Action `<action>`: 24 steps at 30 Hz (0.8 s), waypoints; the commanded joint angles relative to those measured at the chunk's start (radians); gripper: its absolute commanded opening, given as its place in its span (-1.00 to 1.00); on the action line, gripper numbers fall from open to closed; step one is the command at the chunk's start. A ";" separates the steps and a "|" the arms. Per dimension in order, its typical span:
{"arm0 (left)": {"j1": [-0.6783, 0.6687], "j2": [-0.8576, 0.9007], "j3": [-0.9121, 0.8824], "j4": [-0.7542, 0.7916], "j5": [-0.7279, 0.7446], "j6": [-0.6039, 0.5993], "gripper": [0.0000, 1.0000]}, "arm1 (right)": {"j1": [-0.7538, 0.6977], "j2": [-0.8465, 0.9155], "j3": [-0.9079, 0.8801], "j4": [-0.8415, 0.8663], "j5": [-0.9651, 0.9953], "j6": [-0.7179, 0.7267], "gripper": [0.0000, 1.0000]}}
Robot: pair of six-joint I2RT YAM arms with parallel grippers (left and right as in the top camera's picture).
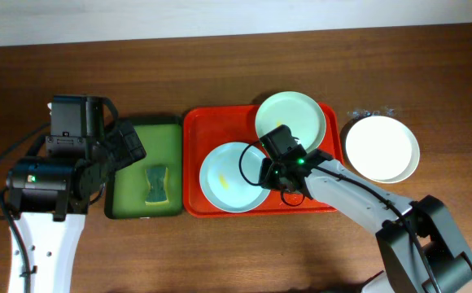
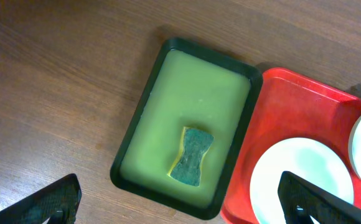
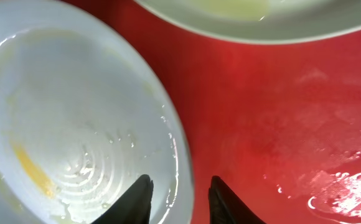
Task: Clean dirty plates on tray and stack at the side
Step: 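Hold the pale green plate steady on the red tray with right gripper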
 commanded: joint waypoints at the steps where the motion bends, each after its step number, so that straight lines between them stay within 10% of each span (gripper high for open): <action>1: 0.002 -0.002 0.011 -0.002 0.007 -0.013 0.98 | 0.006 0.004 -0.005 0.003 0.063 0.004 -0.61; 24: 0.002 -0.002 0.011 -0.002 0.007 -0.013 0.98 | 0.006 0.065 -0.004 0.027 0.054 -0.046 -0.92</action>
